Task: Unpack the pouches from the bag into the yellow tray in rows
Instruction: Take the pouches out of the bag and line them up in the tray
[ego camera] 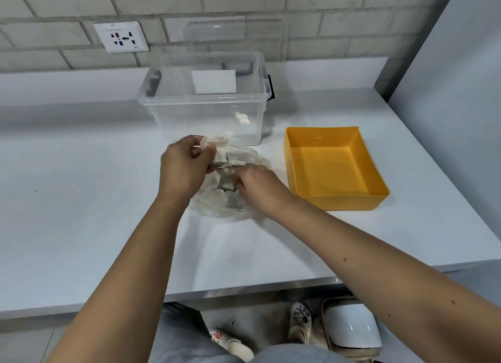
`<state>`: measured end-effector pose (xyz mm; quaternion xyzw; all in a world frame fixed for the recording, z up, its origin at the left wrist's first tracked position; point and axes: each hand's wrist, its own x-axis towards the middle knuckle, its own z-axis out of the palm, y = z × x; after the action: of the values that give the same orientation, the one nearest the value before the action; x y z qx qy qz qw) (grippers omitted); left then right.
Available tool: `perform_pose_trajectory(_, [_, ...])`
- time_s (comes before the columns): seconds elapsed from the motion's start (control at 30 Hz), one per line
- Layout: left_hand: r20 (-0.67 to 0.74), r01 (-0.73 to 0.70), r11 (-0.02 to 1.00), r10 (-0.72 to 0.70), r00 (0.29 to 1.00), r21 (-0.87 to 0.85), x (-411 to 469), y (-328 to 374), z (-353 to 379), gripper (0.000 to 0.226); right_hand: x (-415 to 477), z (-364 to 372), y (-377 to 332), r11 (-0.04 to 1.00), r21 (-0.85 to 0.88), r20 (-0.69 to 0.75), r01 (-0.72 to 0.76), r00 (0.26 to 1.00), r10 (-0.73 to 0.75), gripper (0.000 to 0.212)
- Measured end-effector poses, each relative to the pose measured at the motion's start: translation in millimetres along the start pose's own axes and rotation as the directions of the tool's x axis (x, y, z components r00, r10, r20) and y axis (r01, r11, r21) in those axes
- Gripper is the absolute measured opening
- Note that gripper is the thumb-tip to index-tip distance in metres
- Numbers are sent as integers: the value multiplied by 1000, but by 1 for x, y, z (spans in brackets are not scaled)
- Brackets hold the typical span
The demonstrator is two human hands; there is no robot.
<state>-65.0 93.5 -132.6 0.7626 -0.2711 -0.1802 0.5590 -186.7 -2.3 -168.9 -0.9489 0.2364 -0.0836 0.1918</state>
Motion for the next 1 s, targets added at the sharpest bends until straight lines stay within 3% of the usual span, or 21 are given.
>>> perform_pose_trajectory(0.1, [-2,25,1000,-25,1000,-13,0,-4,0,13,7,4,0,989,-145,-14,-36,999,34,20])
perform_pose_trajectory(0.2, [-9,27,999,-28,1000,-26,-1,-6,0,14,12,3,1,984,-161,-58,-75,996,66,13])
perform_pose_trajectory(0.4, [-13,36,999,-37,999,-38,2,-6,-1,16,13,12,-1,980,-191,-157,-54,987,24,27])
perform_pose_trajectory(0.5, [-15,39,999,-40,999,-29,2,-7,-1,14,10,13,-2,983,-181,-158,-44,987,15,18])
perform_pose_trajectory(0.6, [-31,43,999,-44,999,-32,2,-9,-2,10,2,3,3,988,-76,-181,-133,977,117,16])
perform_pose_trajectory(0.67, [-48,46,999,-47,998,-23,4,-9,-2,12,-5,-10,7,974,118,-190,-192,959,212,13])
perform_pose_trajectory(0.77, [-58,40,999,-40,997,-10,3,-6,0,14,-12,-28,13,827,483,-135,-288,909,395,11])
perform_pose_trajectory(0.83, [-55,44,999,-44,997,-1,1,-3,2,14,-13,-37,10,572,756,11,-318,880,474,12])
perform_pose_trajectory(0.9, [-23,80,996,-81,996,-37,-2,1,5,14,-12,-42,3,355,877,146,-325,882,448,14])
perform_pose_trajectory(0.93, [4,110,991,-110,994,-77,-5,3,7,16,-10,-43,1,325,884,178,-336,884,432,14])
perform_pose_trajectory(1.0, [55,176,972,-170,984,-156,-9,10,11,23,-6,-42,-4,358,864,185,-355,884,429,14])
